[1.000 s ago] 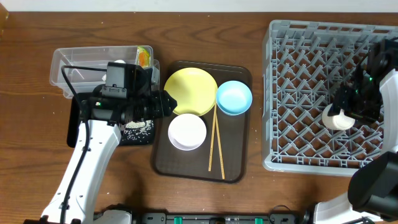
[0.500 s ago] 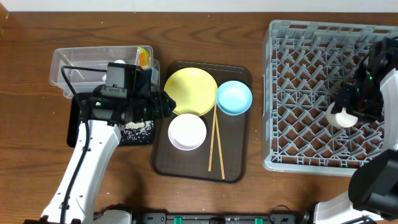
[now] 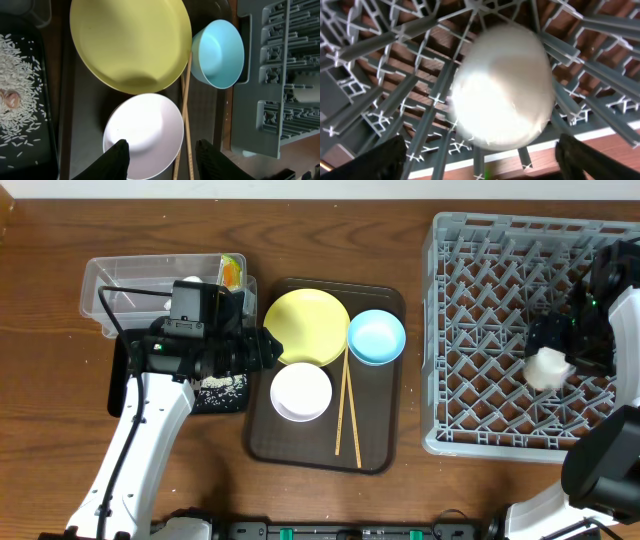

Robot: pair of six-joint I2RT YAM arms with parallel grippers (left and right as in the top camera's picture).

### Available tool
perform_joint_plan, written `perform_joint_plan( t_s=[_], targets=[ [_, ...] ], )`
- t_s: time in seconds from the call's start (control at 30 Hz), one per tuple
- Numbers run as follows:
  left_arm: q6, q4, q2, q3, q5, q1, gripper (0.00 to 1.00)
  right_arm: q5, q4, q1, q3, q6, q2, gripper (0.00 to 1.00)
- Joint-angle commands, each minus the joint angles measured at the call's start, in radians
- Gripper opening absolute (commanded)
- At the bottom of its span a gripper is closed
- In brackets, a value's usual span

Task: Sort waste into correct bins and load items into the dishwasher rack
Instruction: 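Lower the cream cup into the rack and open the right gripper, then reach the right gripper to the blue bowl and grip its rim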

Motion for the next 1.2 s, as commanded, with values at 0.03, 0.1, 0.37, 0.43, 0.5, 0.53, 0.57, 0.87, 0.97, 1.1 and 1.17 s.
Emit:
perform_joint_plan(
  t_s=[0.03, 0.1, 0.37, 0.43, 0.5, 0.53, 0.57, 0.87, 0.97, 1.1, 1.17],
  targets=[
    [0.016, -0.003, -0.003, 0.008, -0.012, 0.005, 0.46, -0.019, 0.001, -0.007, 0.002, -0.012, 0.008, 0.96],
    [0.017, -0.003, -0.003, 0.008, -0.012, 0.005, 0.46, -0.019, 0.002, -0.005, 0.002, -0.012, 0.008, 0.96],
    [0.015, -0.082, -0.003, 0.008, -0.157, 0.005, 0.47, -0.176, 0.031, 0.009, 0.014, -0.056, -0.017, 0.86],
    [0.012, -0.119, -0.003, 0.008, -0.228, 0.005, 0.47, -0.277, 0.063, 0.029, 0.03, -0.095, -0.04, 0.81],
    [0.005, -0.15, -0.003, 0.008, -0.286, 0.005, 0.54, -0.384, 0.125, 0.063, 0.039, -0.109, -0.075, 0.78],
    [0.005, -0.16, -0.003, 0.008, -0.306, 0.005, 0.54, -0.424, 0.159, 0.083, 0.039, -0.11, -0.09, 0.78],
    [0.005, -0.165, -0.002, 0.008, -0.321, 0.005, 0.55, -0.45, 0.193, 0.106, 0.039, -0.11, -0.104, 0.78],
    [0.005, -0.167, -0.002, 0.008, -0.327, 0.005, 0.64, -0.324, 0.473, 0.436, 0.038, -0.117, -0.093, 0.76],
    [0.005, -0.167, -0.002, 0.008, -0.327, 0.005, 0.64, -0.236, 0.514, 0.531, 0.038, -0.117, -0.05, 0.76],
    [0.005, -0.167, -0.002, 0.008, -0.327, 0.005, 0.64, -0.157, 0.544, 0.623, 0.038, -0.116, 0.026, 0.77],
    [0.005, -0.167, -0.002, 0.008, -0.327, 0.005, 0.64, -0.112, 0.552, 0.655, 0.038, -0.111, 0.067, 0.76]
  ],
)
